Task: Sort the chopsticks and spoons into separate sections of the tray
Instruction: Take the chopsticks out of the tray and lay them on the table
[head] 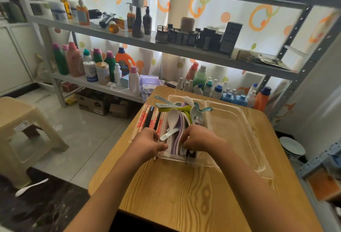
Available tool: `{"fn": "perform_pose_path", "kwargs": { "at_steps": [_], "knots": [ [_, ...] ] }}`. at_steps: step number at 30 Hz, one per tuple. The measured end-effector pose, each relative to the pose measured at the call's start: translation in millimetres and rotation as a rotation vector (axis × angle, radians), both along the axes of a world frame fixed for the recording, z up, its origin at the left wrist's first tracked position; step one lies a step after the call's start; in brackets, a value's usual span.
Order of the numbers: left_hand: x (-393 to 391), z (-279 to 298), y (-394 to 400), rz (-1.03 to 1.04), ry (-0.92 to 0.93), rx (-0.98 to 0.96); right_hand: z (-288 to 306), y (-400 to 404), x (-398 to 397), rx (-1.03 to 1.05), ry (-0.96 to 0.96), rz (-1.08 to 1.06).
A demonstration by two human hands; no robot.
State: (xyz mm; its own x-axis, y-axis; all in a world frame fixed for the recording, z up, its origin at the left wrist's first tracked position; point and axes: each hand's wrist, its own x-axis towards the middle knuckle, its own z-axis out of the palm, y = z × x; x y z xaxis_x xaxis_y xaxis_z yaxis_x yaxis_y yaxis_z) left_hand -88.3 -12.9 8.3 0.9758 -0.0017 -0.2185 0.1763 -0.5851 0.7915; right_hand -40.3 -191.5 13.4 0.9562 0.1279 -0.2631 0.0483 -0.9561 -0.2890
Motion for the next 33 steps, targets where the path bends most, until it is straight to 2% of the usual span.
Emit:
{"fn": "perform_pose_path", "kwargs": {
  "at_steps": [7, 10, 14, 19, 22, 33],
  "knots": [
    [-1.3, 0.0, 0.9, 0.011, -0.001, -0.020, 10.0, -14.1, 2.7, -0.174, -0.051, -0.088],
    [-1.0, -0.5, 1.2, 0.011, 0.000, -0.022, 14.0, -16.7, 3.2, -0.132, 0.002, -0.072],
    [-1.0, -0.3, 1.2, 0.005, 0.007, -0.030, 6.3, -10.4, -0.3, -0.006, -0.036, 0.061],
    [-1.3, 0.3, 1.8, -0.004, 0.003, -0.032, -1.1, -5.1, -0.8, -0.007, -0.102, 0.108],
    [-1.3, -1.6, 2.5, -0.009, -0.002, -0.031, -0.1, -4.6, -4.4, 0.042, -0.061, 0.143],
    [0.3, -1.0, 3.3, -0.023, 0.018, -0.057, 4.6, -1.8, -15.0, -0.115, -0.052, 0.199]
  ]
}}
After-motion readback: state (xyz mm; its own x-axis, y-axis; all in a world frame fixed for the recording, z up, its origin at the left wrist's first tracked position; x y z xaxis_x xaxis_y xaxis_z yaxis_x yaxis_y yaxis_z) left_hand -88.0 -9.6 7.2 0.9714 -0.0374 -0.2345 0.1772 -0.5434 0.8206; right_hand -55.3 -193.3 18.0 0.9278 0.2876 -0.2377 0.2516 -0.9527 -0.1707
